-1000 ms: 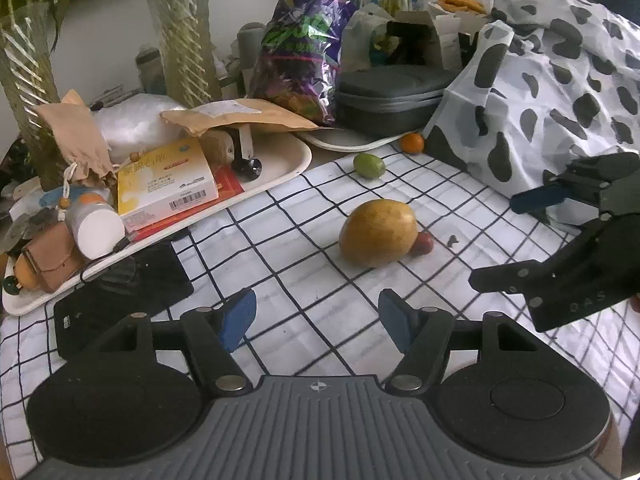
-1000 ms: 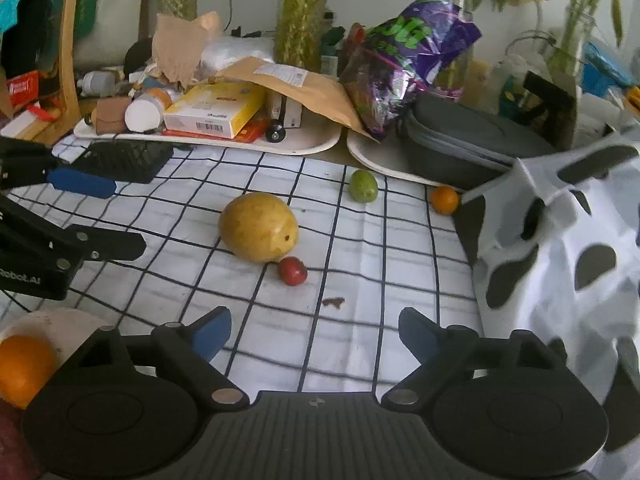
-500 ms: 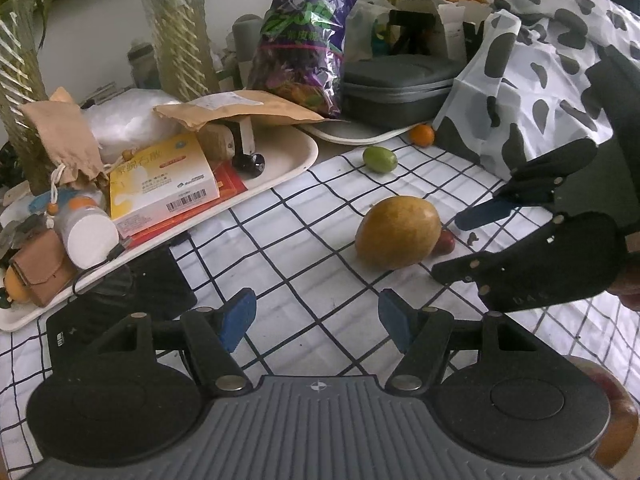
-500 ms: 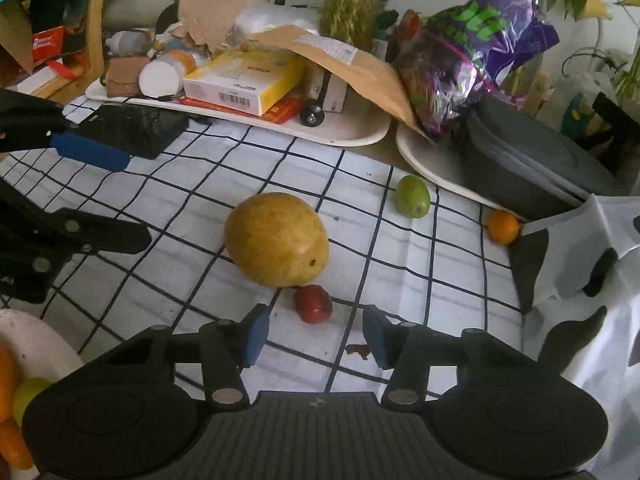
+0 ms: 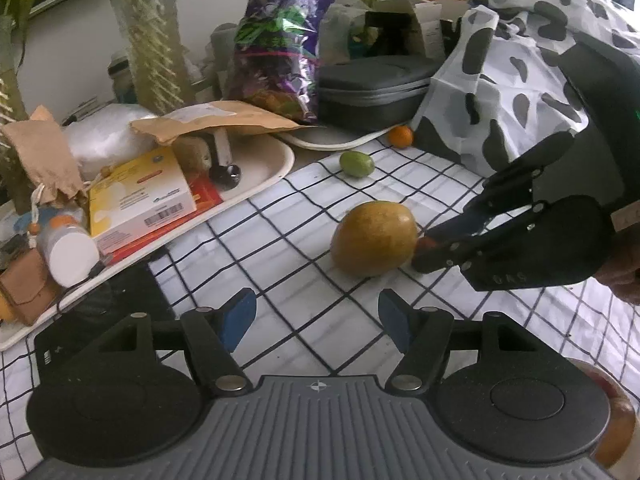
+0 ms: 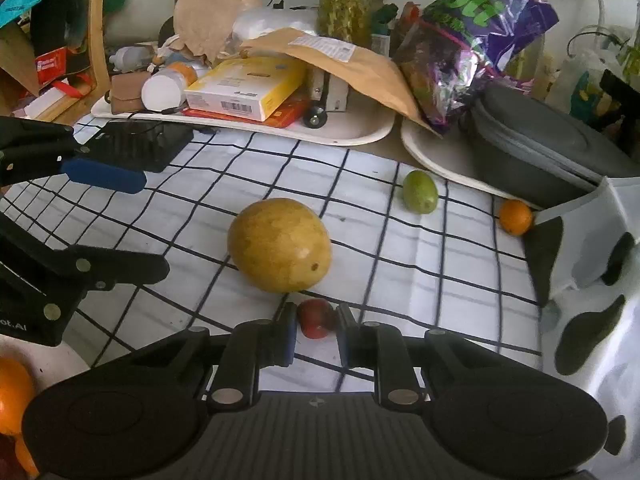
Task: Organize fruits
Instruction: 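Grasp the small red fruit with the right tool, then grasp the large yellow passion fruit with the left tool while the right tool holds the red fruit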
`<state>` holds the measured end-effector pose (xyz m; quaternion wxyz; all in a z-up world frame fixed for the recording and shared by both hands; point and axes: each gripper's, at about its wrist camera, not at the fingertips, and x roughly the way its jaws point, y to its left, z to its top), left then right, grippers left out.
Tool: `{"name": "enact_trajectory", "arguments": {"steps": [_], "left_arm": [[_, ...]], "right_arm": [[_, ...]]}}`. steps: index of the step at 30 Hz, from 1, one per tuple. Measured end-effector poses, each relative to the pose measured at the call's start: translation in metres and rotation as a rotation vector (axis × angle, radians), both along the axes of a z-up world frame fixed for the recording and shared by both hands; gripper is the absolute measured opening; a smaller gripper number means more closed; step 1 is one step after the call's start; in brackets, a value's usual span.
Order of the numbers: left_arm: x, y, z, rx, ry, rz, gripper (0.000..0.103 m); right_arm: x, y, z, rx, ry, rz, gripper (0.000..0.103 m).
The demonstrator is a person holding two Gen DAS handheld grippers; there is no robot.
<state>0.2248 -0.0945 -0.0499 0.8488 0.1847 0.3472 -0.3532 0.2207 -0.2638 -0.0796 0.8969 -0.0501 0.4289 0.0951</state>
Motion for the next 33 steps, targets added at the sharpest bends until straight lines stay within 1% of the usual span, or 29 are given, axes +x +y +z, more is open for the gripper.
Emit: {"name": "enact_trajectory", "arguments": {"steps": [2,9,16,25,27,33], "left_arm": [[-0.001,-0.004,-0.001,-0.004,0.001,-0.01,0.066],[0.002,-0.023,-0.003,-0.019,-0.005,-0.051,0.066],[0.01,-0.045,-0.01,-0.008,-0.01,-0.098,0.066],[0.013,-0.067,-0.025,0.059,-0.062,-0.13,0.066],[0.013,-0.067,-0.026,0.057,-0.057,-0.136,0.058],[0.016,-0.062,-0.017,0.054,-0.031,-0.107,0.057]], "right_arm": [[-0.003,-0.004,0.002,-0.007,-0.011,-0.009,0.021],[-0.013,-0.025,0.007,0.015,-0.026,-0.04,0.021],[-0.024,-0.043,0.007,0.026,-0.033,-0.054,0.021],[-0.031,-0.058,0.009,0.032,-0.039,-0.074,0.021],[-0.032,-0.058,0.009,0.029,-0.04,-0.075,0.021],[-0.035,-0.056,0.015,0.03,-0.058,-0.074,0.021]]}}
